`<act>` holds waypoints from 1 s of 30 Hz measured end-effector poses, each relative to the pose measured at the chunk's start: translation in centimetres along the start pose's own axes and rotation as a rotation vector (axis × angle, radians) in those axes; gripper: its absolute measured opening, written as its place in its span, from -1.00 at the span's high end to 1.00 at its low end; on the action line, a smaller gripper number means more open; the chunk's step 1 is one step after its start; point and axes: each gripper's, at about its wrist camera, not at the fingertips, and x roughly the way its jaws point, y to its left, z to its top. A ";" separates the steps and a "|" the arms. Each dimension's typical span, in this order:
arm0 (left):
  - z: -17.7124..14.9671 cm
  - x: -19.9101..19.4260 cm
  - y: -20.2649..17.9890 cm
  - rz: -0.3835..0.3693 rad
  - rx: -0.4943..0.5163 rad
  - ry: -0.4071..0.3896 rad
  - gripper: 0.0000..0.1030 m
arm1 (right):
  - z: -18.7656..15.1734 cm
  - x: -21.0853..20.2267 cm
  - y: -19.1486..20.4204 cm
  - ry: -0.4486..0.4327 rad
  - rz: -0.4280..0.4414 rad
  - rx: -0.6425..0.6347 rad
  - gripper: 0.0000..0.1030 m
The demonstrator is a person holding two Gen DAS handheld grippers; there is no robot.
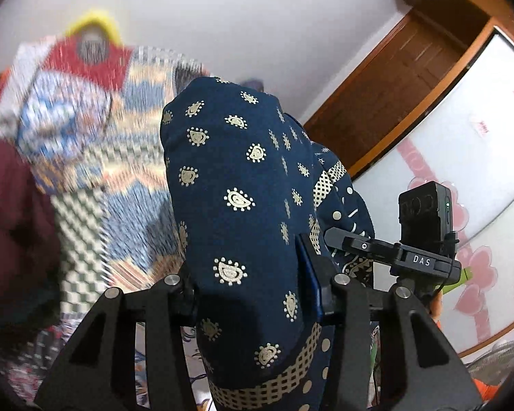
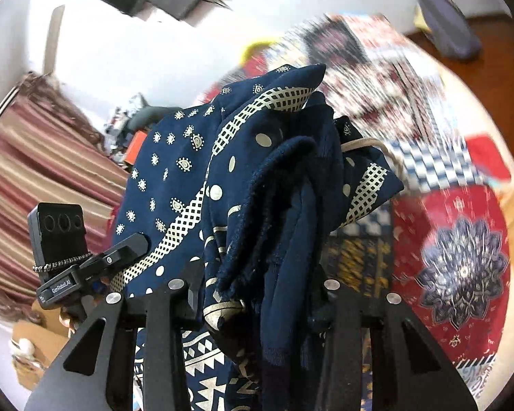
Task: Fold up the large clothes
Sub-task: 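Lift the folded hoodie with both grippers and carry it toward the clothes stack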
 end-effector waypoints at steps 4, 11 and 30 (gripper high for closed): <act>1.8 -6.0 -0.1 0.024 0.025 -0.084 0.12 | 1.1 -0.7 5.7 -0.043 0.033 -0.080 0.31; 3.9 -15.5 3.6 0.131 0.029 -0.192 0.12 | 3.3 3.7 14.5 -0.033 0.108 -0.185 0.31; 2.4 -19.4 26.5 0.380 -0.290 -0.131 0.06 | 3.0 28.2 21.8 0.269 0.121 -0.195 0.29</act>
